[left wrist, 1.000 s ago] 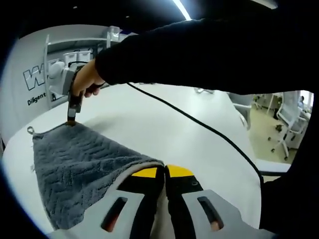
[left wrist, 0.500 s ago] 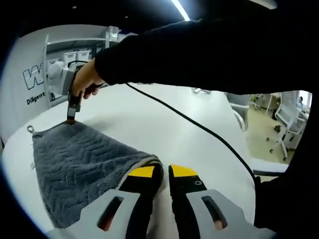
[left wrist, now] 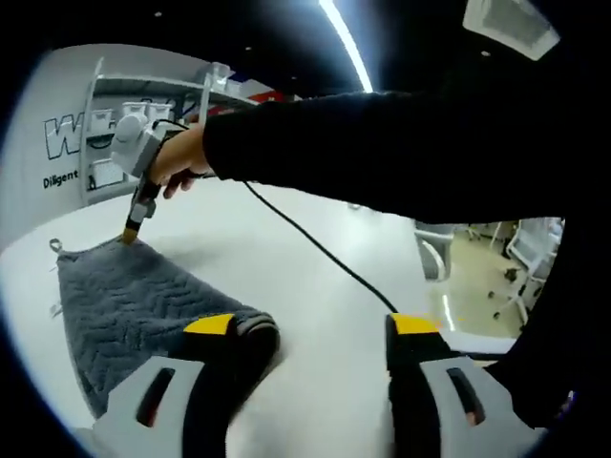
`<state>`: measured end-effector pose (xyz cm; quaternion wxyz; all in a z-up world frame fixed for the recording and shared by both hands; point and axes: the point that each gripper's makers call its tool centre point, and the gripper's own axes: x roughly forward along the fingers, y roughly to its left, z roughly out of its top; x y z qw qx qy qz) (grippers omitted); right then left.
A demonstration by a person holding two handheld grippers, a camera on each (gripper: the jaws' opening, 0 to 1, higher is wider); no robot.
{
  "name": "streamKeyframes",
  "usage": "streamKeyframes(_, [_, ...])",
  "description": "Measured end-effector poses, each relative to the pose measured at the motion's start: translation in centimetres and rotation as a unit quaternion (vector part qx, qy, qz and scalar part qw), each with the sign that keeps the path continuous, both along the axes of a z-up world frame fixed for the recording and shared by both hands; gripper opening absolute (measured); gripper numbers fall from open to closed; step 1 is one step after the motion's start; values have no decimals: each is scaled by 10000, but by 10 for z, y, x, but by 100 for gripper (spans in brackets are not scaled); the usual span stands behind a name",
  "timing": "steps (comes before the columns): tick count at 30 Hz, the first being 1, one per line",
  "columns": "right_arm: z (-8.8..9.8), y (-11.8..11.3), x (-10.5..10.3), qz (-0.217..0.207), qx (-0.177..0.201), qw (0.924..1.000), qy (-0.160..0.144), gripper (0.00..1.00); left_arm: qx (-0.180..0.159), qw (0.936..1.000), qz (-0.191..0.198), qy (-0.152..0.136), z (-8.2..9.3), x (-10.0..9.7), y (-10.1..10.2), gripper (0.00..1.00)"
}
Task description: Open the folded towel by lifting each exposed corner and separating the folded layers until the towel lies flat within the target outline without major curled edges
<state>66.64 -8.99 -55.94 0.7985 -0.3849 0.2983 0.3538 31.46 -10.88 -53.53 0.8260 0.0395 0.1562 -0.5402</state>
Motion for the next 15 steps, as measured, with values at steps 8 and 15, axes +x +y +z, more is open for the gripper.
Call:
streamKeyframes(8, [26, 19, -10, 52, 263, 9987, -440, 99, -296, 9984, 390, -294, 23, 1, 6, 100])
streamKeyframes(15, [43, 32, -18, 238, 213, 9980, -547, 100, -527, 9779, 1995, -325, 32, 42, 58, 100])
